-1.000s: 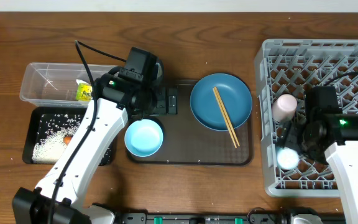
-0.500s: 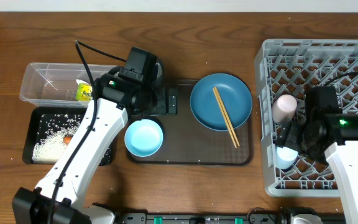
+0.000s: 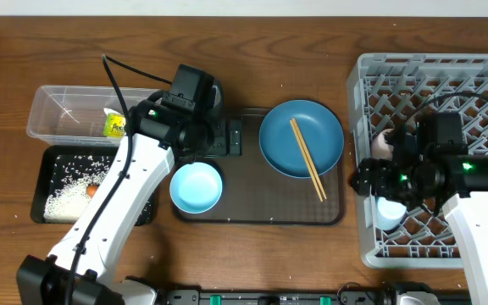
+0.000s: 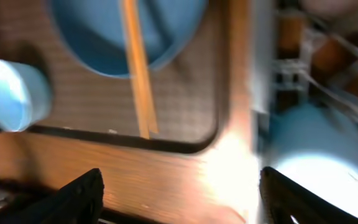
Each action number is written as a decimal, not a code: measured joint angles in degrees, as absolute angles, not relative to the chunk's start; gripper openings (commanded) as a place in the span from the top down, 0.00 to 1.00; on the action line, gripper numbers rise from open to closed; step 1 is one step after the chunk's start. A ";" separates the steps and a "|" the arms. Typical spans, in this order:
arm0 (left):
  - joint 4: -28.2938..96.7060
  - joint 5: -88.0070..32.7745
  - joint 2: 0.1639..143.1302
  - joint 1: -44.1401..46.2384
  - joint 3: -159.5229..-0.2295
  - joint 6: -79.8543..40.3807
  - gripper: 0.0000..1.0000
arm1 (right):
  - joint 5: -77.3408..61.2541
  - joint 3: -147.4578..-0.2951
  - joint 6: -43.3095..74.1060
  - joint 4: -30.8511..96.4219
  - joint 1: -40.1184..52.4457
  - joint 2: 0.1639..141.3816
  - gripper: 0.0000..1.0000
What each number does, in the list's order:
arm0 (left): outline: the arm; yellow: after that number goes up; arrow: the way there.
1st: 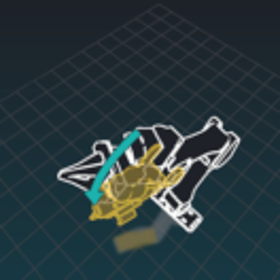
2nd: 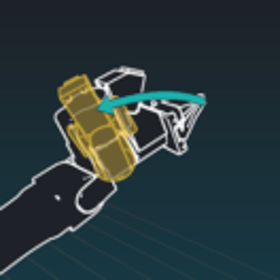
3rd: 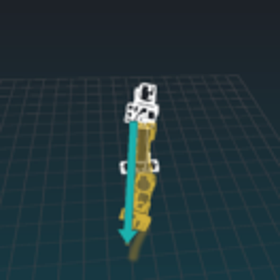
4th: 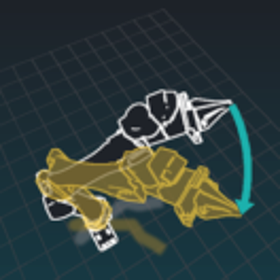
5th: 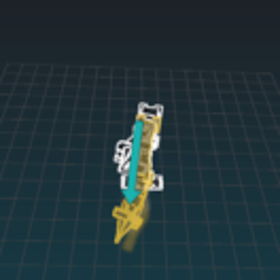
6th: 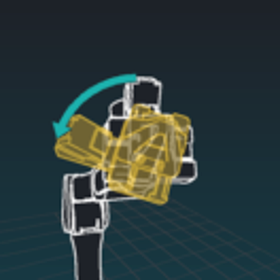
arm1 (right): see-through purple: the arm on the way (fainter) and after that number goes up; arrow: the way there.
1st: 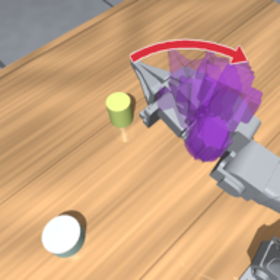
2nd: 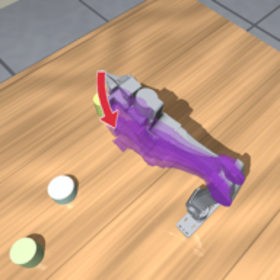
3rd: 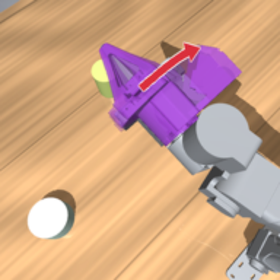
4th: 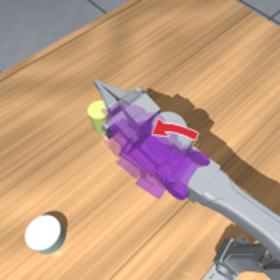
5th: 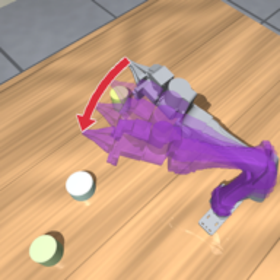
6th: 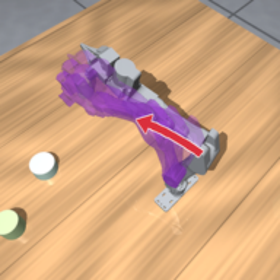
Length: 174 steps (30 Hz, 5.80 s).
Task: Sort waste into correct bins and load items into the dishwasher rack
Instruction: 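Move the right gripper left over the blue plate and chopsticks, then grasp the light-blue bowl rim with the right gripper and lift, then carry the light-blue bowl right and set it upright in the rack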
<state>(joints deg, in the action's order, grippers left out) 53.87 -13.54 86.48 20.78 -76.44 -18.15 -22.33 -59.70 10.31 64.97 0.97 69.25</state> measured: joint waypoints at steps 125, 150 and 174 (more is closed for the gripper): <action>66.26 -9.30 85.01 -21.32 -78.54 -14.96 0.02 | -1.08 -59.53 24.03 6.11 54.24 106.13 0.93; 66.24 -9.32 85.01 -21.32 -78.54 -14.96 0.02 | -0.56 -59.51 19.35 3.20 54.24 104.86 0.99; 66.26 -9.54 84.99 -21.32 -78.54 -14.96 0.02 | 39.29 -59.53 -0.80 25.45 33.87 57.89 0.99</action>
